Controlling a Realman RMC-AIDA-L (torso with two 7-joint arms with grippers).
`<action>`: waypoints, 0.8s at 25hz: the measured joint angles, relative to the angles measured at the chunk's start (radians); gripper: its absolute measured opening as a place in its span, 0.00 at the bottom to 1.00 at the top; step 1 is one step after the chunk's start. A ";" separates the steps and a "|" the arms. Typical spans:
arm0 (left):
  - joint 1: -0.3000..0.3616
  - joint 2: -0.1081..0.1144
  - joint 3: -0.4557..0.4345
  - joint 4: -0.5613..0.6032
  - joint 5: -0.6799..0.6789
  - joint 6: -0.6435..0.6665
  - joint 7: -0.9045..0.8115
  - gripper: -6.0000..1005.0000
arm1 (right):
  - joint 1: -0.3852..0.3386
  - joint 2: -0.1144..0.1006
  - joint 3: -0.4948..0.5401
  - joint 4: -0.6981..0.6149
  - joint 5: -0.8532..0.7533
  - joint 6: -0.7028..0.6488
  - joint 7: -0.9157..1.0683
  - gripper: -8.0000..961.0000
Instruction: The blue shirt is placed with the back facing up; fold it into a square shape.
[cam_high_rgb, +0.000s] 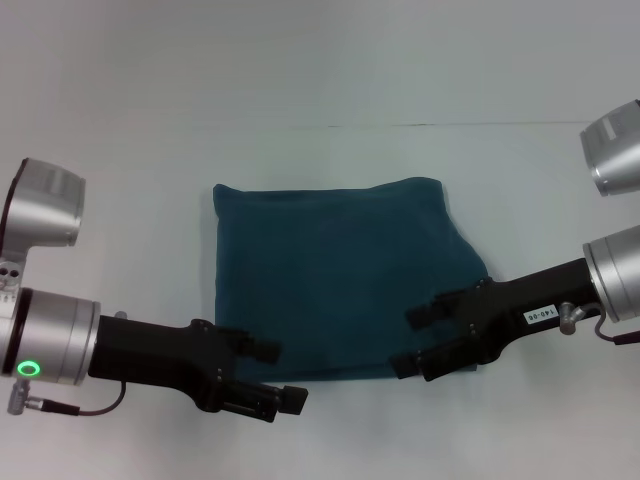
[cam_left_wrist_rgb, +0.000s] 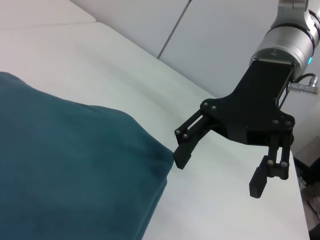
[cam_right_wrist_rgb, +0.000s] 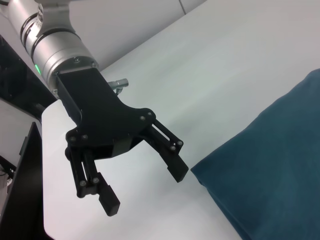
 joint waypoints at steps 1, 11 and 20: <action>0.001 0.000 -0.001 0.001 -0.001 0.001 0.000 0.90 | 0.000 0.000 0.000 0.000 0.000 0.001 0.000 0.98; 0.005 0.000 -0.006 0.001 -0.002 0.012 0.000 0.90 | 0.000 0.001 -0.001 0.001 0.001 0.004 0.000 0.98; 0.005 0.001 -0.008 0.002 -0.004 0.004 0.000 0.90 | -0.003 0.000 -0.001 0.001 0.001 0.002 0.000 0.98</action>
